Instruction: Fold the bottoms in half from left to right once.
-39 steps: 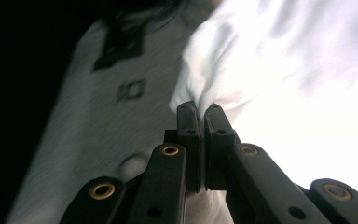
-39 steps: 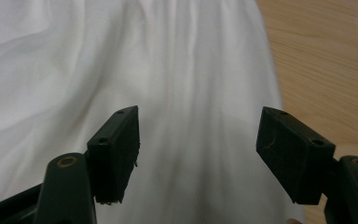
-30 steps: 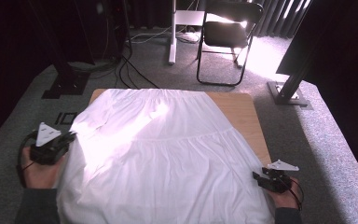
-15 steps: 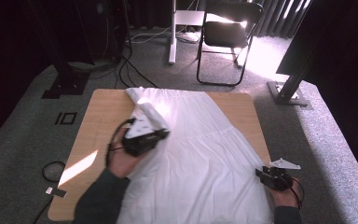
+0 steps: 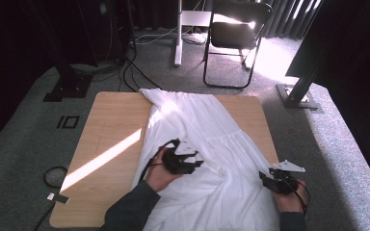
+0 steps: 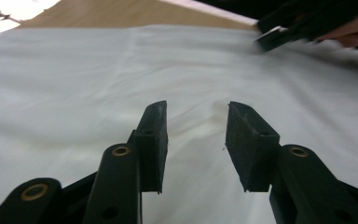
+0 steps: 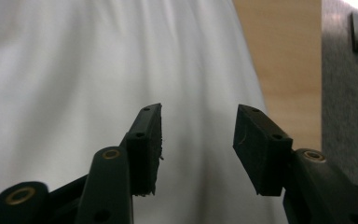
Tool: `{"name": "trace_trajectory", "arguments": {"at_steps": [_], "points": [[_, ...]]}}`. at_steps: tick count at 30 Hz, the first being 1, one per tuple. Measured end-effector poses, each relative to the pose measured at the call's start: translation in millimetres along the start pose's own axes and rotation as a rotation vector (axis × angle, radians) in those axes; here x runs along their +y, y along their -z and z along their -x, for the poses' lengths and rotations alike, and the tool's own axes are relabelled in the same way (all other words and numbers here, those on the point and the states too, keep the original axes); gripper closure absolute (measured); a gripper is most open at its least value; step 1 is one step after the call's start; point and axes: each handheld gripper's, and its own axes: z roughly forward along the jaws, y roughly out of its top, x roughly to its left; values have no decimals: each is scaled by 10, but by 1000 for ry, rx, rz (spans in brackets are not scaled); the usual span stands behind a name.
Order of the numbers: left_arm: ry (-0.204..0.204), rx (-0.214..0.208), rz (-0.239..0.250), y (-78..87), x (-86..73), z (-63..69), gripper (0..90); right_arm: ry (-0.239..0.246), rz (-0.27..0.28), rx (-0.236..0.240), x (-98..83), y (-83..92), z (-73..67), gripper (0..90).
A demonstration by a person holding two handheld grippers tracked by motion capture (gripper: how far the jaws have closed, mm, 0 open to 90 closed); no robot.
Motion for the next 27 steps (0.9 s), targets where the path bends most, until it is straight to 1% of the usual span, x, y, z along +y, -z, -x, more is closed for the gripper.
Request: {"name": "trace_trajectory", "arguments": {"at_steps": [1,2,3,4,5,6,7,9,10,11,12,13,14,16,17,18,19,20,21,24,25,26,27], "points": [[13,44,-9,87,-91,-67,579,9,20,15,64,34,-72,507],[13,44,-9,87,-91,-67,575,18,41,34,128,66,-149,508],[51,116,-24,247,-294,-193,571,22,62,54,192,90,-233,513],[51,116,-24,247,-294,-193,567,22,62,54,192,90,-233,513],[82,180,-42,381,-518,-295,563,45,82,113,311,99,-408,532],[104,204,-50,437,-632,-334,559,56,86,139,364,86,-503,545],[131,220,-54,482,-744,-368,554,71,85,165,410,58,-595,550],[169,260,-77,553,-956,-414,545,112,55,199,479,-31,-779,539],[187,275,-89,577,-1056,-430,536,130,39,207,497,-85,-861,526],[210,280,-97,596,-1148,-443,527,141,27,218,505,-137,-932,511],[210,280,-97,596,-1148,-443,523,147,19,232,505,-187,-992,496],[253,285,-106,617,-1306,-457,513,151,7,238,501,-235,-1040,478],[270,280,-117,621,-1371,-461,509,154,-6,243,494,-278,-1081,471],[299,261,-127,601,-1480,-458,496,177,-38,237,481,-347,-1151,469],[312,254,-138,579,-1524,-454,491,191,-52,228,477,-374,-1172,495],[325,249,-151,554,-1563,-451,484,200,-67,226,473,-394,-1185,604],[325,249,-151,554,-1563,-451,473,213,-73,233,471,-405,-1189,707],[342,250,-176,502,-1626,-453,463,226,-78,229,472,-406,-1192,777],[348,249,-180,483,-1649,-455,458,227,-83,231,475,-398,-1189,833],[366,220,-184,411,-1670,-446,445,235,-41,231,501,-300,-1178,857],[356,219,-169,381,-1665,-424,425,235,-17,226,520,-258,-1174,859],[340,215,-167,360,-1652,-408,422,234,4,225,546,-211,-1166,860],[326,192,-163,354,-1634,-395,488,229,24,222,577,-162,-1159,861]]}}
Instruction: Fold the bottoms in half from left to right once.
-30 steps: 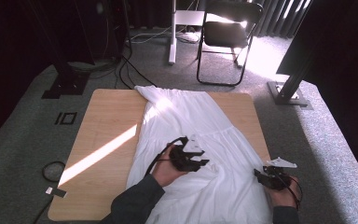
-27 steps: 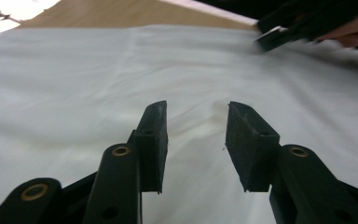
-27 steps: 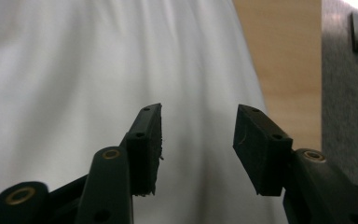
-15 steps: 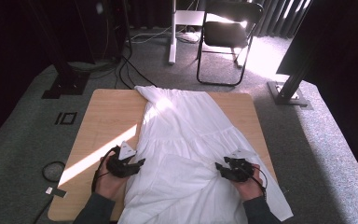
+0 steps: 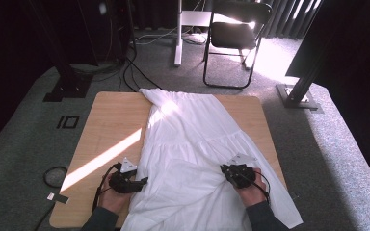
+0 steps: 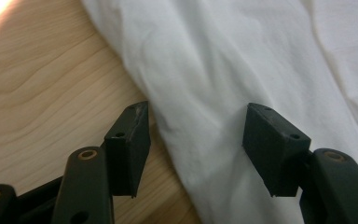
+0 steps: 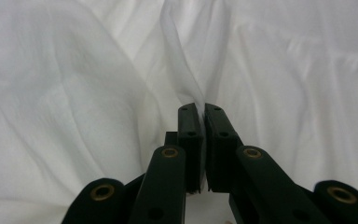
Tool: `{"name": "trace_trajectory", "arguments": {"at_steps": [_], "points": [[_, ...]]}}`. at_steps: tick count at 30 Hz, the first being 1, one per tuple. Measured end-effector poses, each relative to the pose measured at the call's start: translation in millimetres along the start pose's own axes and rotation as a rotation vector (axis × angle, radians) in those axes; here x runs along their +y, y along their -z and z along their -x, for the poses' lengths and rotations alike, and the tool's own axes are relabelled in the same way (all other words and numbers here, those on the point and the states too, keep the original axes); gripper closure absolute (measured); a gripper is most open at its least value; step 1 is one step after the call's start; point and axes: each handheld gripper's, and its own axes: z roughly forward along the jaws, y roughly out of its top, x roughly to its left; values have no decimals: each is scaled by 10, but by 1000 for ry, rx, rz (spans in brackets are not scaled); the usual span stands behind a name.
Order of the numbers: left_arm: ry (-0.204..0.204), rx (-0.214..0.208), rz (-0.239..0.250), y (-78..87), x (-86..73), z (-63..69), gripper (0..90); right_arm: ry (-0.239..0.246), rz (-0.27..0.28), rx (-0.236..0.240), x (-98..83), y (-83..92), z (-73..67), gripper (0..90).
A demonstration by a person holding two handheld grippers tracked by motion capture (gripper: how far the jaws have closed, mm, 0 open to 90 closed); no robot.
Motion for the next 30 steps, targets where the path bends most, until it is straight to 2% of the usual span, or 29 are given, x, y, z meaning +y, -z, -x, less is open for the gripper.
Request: {"name": "trace_trajectory", "arguments": {"at_steps": [1,2,3,6,7,9,10,11,12,13,14,15,16,17,18,19,20,22,24,25,27,28,29,30], "points": [[-7,-24,-3,7,15,5,684,2,21,-7,33,50,6,862],[-7,-24,-3,7,15,5,785,0,39,-13,69,101,10,863],[-23,23,10,68,61,25,874,3,57,-19,105,152,14,864],[-8,77,137,405,207,36,897,18,101,-40,209,323,42,867],[1,114,193,557,271,76,898,24,116,-45,244,391,61,868],[-16,162,292,857,410,215,899,29,166,-80,314,566,101,871],[-29,165,322,957,481,291,896,25,202,-113,345,677,127,872],[-42,156,328,999,550,358,874,14,235,-151,366,796,167,872],[-52,156,323,993,604,419,771,-6,261,-192,375,907,225,872],[-52,156,323,993,604,419,663,-6,261,-192,375,907,225,872],[-83,144,313,869,659,522,601,-27,258,-290,349,1029,391,871],[-96,129,282,761,673,563,573,-44,232,-339,308,1024,501,871],[-100,121,258,646,675,604,550,-67,199,-364,247,981,636,871],[-100,121,258,646,675,604,532,-100,159,-364,169,910,775,869],[-103,68,214,417,663,665,521,-133,118,-346,78,818,902,867],[-103,68,214,417,663,665,512,-154,77,-330,-22,708,1007,863],[-109,36,171,207,647,723,509,-173,39,-314,-127,590,1090,857],[-118,-5,132,30,642,778,492,-205,-35,-310,-327,367,1218,847],[-154,-43,108,-129,634,848,492,-245,-72,-282,-497,206,1311,825],[-183,-25,75,-218,630,879,492,-260,-89,-284,-565,149,1337,809],[-203,4,15,-394,607,914,512,-281,-117,-275,-663,77,1362,793],[-203,4,15,-394,607,914,544,-281,-117,-275,-663,77,1362,793],[-213,24,-22,-514,571,916,580,-279,-121,-268,-713,55,1346,794],[-202,15,-5,-522,562,900,600,-277,-116,-268,-720,58,1336,794]]}}
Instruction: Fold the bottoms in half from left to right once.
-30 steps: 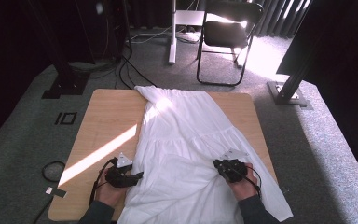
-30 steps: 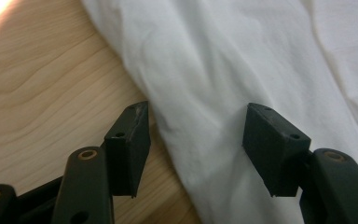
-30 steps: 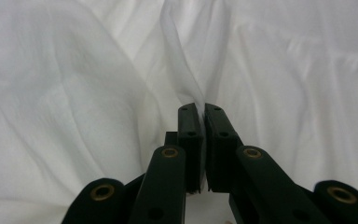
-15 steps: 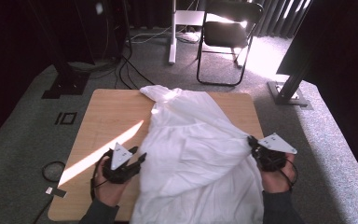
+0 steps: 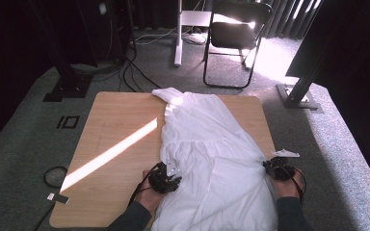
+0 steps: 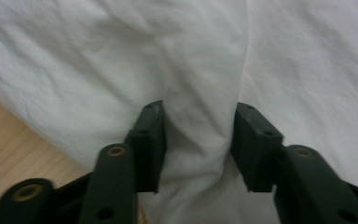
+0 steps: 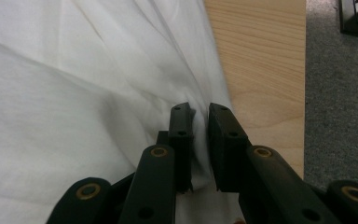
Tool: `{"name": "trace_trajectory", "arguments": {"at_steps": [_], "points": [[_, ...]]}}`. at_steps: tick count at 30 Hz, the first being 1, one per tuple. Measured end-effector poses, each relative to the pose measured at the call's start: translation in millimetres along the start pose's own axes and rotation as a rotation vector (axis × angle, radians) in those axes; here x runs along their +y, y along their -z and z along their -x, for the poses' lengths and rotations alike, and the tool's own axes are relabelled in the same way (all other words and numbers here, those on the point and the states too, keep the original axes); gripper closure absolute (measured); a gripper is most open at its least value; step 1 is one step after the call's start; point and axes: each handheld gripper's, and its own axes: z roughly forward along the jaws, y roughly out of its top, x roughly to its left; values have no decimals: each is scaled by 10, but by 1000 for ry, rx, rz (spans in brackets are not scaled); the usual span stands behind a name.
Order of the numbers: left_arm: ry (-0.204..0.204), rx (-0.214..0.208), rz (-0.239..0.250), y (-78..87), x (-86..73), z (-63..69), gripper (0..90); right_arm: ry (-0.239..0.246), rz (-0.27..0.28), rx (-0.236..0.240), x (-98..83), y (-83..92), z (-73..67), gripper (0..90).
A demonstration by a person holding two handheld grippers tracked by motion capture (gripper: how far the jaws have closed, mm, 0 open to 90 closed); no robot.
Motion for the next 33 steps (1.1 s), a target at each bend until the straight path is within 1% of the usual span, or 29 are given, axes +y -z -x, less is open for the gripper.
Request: {"name": "trace_trajectory", "arguments": {"at_steps": [1,2,3,4,6,7,9,12,14,15,16,18,20,21,23,24,26,27,29,31,32,33], "points": [[0,8,-5,1,2,-21,642,-2,-2,3,1,4,-4,793],[-11,35,-17,1,4,-38,686,-2,-7,4,6,5,-10,791],[-27,57,-24,-1,2,-64,709,-2,-10,6,13,0,-22,790],[-28,74,-23,-5,-4,-102,720,-1,-12,10,23,-5,-38,789],[-16,110,-27,-14,-13,-218,737,-1,-13,22,42,-17,-86,783],[-12,134,-34,-18,-17,-289,745,-1,-11,32,49,-25,-125,779],[5,184,-50,-26,-24,-461,754,2,-10,73,71,-42,-209,765],[32,257,-80,-48,-26,-750,760,39,-10,102,125,-77,-363,734],[40,304,-108,-73,-8,-932,767,62,-2,125,169,-117,-468,730],[49,323,-117,-92,3,-1011,769,69,0,135,197,-140,-517,729],[49,343,-130,-109,17,-1082,771,75,4,145,227,-168,-562,730],[59,373,-145,-147,44,-1190,779,86,14,159,290,-229,-642,729],[76,376,-155,-158,63,-1251,785,91,19,152,357,-284,-676,718],[76,376,-155,-158,63,-1251,786,88,21,138,385,-302,-675,707],[81,374,-150,-135,45,-1243,785,73,21,111,407,-321,-635,644],[84,369,-145,-114,26,-1229,784,68,20,94,400,-313,-610,639],[105,352,-118,-47,-24,-1198,766,62,23,63,358,-272,-554,636],[112,335,-103,7,-52,-1184,746,57,23,60,331,-249,-526,634],[121,314,-76,107,-119,-1154,725,50,31,41,289,-191,-480,629],[130,298,-50,209,-190,-1129,707,22,53,28,280,-117,-428,614],[130,295,-50,251,-223,-1118,702,4,67,29,286,-80,-399,605],[130,295,-50,251,-223,-1118,690,-13,78,33,295,-45,-374,598]]}}
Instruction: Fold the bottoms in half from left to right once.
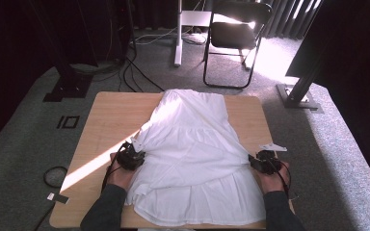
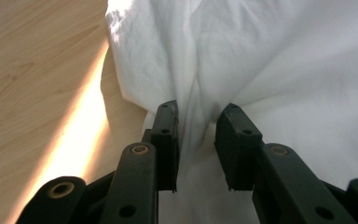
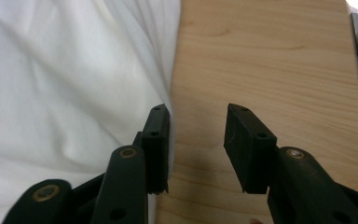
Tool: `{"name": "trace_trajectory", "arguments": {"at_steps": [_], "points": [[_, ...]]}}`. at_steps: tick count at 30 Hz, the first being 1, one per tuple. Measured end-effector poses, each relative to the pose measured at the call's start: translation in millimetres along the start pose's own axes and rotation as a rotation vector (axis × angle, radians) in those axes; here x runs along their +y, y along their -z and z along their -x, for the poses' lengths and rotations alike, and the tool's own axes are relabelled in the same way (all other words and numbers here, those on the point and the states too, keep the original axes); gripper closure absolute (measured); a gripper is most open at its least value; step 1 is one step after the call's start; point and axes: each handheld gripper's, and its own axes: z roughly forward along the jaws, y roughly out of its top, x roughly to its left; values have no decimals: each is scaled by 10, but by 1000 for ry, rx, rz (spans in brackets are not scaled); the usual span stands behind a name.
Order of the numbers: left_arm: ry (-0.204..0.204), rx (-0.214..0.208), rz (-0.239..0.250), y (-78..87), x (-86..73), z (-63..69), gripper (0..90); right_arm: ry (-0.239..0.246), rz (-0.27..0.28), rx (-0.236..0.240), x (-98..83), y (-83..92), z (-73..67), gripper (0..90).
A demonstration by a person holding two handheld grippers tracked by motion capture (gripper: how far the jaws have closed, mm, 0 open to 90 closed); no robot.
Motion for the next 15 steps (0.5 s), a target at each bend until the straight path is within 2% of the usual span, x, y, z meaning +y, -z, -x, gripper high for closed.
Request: {"name": "trace_trajectory", "arguments": {"at_steps": [1,2,3,4,5,8,9,10,11,12,15], "points": [[21,-26,22,88,-76,-10,679,-6,5,-5,12,27,16,592],[21,-26,22,88,-76,-10,669,0,-1,-25,26,46,16,579],[33,-48,47,179,-153,-17,660,10,-3,-39,37,59,13,574],[39,-52,47,223,-191,-22,653,11,-2,-50,43,77,12,568],[53,-66,56,260,-232,-30,642,3,2,-46,44,93,18,558],[83,-104,73,335,-351,-53,617,-31,17,-19,33,136,61,525],[83,-107,70,345,-382,-57,614,-53,27,-2,31,150,77,513],[83,-107,70,345,-382,-57,608,-53,27,-2,31,150,77,513],[85,-114,70,348,-426,-61,598,-94,58,44,33,176,104,497],[90,-117,70,345,-439,-60,588,-100,71,60,38,187,102,486],[88,-119,70,338,-452,-60,571,-99,115,70,66,225,61,442]]}}
